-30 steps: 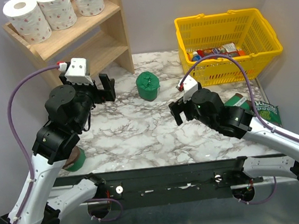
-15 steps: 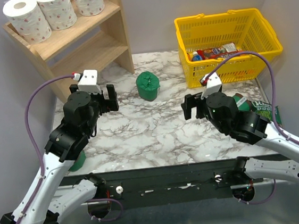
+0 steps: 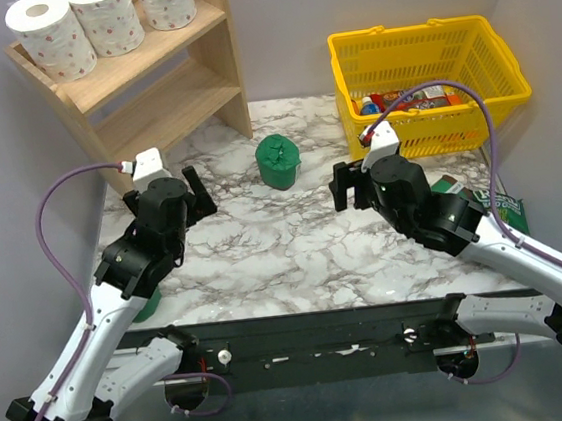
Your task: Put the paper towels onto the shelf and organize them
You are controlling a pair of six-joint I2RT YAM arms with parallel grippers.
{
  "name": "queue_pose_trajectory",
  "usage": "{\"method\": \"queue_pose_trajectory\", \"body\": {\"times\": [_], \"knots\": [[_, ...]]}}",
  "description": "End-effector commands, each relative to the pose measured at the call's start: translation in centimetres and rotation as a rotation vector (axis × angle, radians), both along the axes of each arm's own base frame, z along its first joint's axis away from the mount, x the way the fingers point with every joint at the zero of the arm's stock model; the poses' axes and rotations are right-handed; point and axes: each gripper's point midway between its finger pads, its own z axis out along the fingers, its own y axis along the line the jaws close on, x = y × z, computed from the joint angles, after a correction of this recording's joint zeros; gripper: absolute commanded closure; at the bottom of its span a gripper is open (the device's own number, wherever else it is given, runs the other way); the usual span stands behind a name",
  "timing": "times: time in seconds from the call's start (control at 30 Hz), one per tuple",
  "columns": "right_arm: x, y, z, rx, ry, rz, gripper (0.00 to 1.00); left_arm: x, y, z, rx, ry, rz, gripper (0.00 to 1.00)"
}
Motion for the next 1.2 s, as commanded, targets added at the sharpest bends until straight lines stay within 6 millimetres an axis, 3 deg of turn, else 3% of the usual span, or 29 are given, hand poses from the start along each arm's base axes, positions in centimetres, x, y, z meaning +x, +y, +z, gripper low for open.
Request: {"method": "queue_pose_trajectory", "body": {"times": [0.0, 0.03, 0.23, 0.27, 0.4, 0.57, 0.73, 1.07, 1.17], "knots": [[-1.6, 2.6, 1.4, 0.136, -0.006, 0.154, 0.1, -1.3, 5.5, -3.9, 0.028, 0.167, 0.324, 0.01], [-1.8, 2.7, 0.7, 0.14, 0.004, 0.164, 0.1, -1.9, 7.1, -4.5, 0.049, 0.204, 0.388, 0.02], [-3.6, 3.7, -0.6, 0.204, 0.045, 0.258, 0.1, -3.2, 11.4, -6.7, 0.01, 0.234, 0.604, 0.01], [-3.8, 3.7, -1.0, 0.202, 0.052, 0.266, 0.1, -4.1, 13.0, -7.8, 0.009, 0.253, 0.676, 0.02], [-4.5, 3.6, -1.1, 0.203, 0.05, 0.298, 0.1, -6.2, 15.9, -10.5, -0.04, 0.293, 0.846, 0.03], [-5.1, 2.9, -0.2, 0.217, 0.013, 0.313, 0.09, -6.0, 17.3, -13.0, -0.021, 0.346, 0.906, 0.03], [-5.7, 2.5, 0.3, 0.219, -0.014, 0.338, 0.09, -5.8, 18.1, -13.9, -0.028, 0.339, 0.967, 0.03], [-6.5, 2.0, 0.5, 0.238, -0.019, 0.355, 0.09, -7.3, 19.7, -16.4, 0.033, 0.376, 1.091, 0.05], [-6.8, 2.1, 1.0, 0.25, -0.027, 0.37, 0.09, -7.0, 19.4, -16.9, 0.011, 0.388, 1.092, 0.08]]}}
